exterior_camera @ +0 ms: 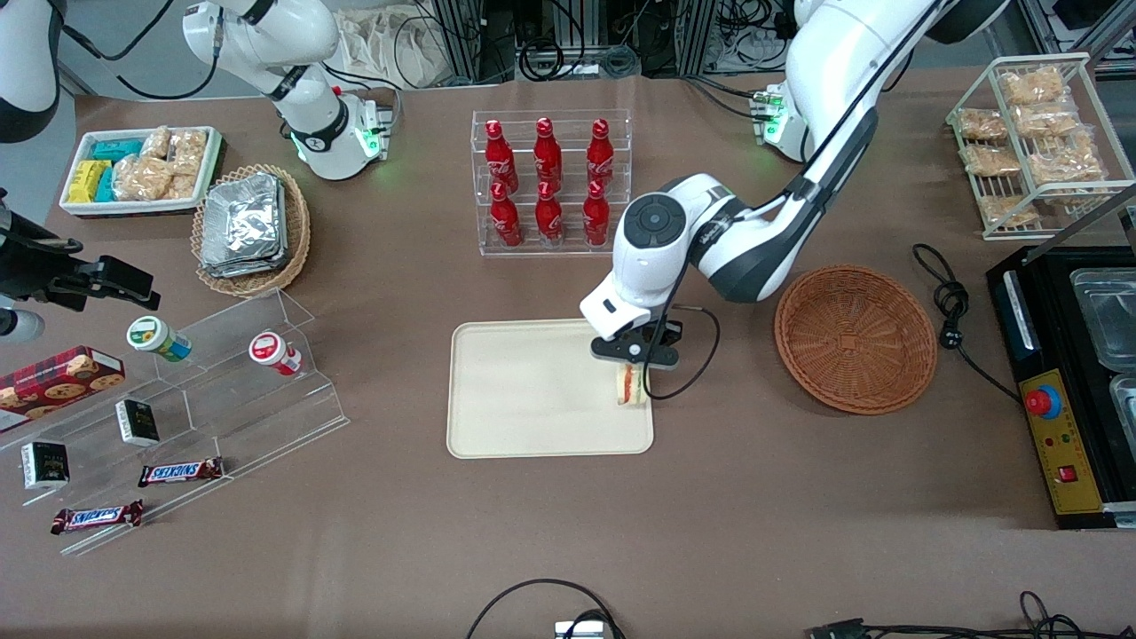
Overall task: Place sandwich from basket to tray
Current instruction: 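Carry the sandwich over the cream tray and lower it down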
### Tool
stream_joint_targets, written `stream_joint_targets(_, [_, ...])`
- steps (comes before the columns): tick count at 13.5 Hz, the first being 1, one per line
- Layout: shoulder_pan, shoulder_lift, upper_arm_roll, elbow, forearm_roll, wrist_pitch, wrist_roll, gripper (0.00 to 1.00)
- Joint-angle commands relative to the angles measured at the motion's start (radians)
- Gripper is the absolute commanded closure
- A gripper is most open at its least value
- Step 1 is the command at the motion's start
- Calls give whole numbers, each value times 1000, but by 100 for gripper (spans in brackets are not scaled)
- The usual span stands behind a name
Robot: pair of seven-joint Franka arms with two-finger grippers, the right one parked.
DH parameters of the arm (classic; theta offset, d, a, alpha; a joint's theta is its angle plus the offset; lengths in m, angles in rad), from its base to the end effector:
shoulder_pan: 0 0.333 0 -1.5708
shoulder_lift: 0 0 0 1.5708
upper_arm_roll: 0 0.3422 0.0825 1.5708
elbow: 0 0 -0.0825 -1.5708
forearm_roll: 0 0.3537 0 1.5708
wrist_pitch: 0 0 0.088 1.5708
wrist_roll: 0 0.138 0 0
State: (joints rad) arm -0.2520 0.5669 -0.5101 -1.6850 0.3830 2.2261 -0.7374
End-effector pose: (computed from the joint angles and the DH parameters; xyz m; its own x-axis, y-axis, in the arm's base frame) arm 0.5256 -0.4141 0.3166 0.9816 -0.1751 0.0765 -0.1757 -0.9844 0.0019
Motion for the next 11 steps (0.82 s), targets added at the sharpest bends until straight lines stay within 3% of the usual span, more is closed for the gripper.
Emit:
stream_joint_targets(1, [-39,94,8,102,42,-29,-51,67])
stream_joint_targets(11, [-82,231,10,146,152,-23,-146,66])
